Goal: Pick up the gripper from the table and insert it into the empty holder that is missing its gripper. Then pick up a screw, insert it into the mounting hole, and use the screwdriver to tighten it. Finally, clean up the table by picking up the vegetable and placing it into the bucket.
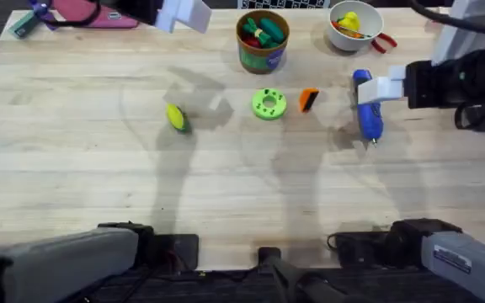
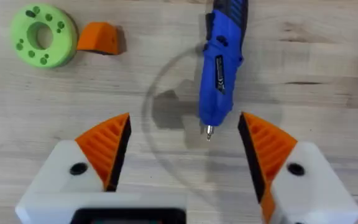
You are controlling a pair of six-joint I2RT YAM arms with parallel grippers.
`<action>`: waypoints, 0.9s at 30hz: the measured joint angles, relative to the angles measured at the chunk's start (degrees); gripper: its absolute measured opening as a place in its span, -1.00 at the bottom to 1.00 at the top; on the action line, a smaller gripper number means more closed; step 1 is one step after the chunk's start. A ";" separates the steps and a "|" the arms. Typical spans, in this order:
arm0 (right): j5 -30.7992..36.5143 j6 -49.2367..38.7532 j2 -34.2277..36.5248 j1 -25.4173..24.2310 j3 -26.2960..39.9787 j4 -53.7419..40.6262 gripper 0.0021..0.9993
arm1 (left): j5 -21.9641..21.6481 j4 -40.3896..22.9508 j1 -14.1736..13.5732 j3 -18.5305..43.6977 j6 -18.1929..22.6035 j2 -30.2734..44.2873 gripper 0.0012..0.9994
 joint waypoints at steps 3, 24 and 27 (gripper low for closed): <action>0.01 0.00 0.00 0.00 0.00 0.00 0.99 | 0.02 0.89 -0.07 -0.02 1.14 -3.08 0.98; 0.00 0.00 0.00 0.00 0.00 0.00 0.99 | 11.50 52.59 -0.59 -53.54 2.58 -41.28 0.97; 0.00 0.00 -0.01 0.00 0.00 0.00 0.99 | 13.34 60.06 -0.61 -61.72 2.51 -48.56 0.98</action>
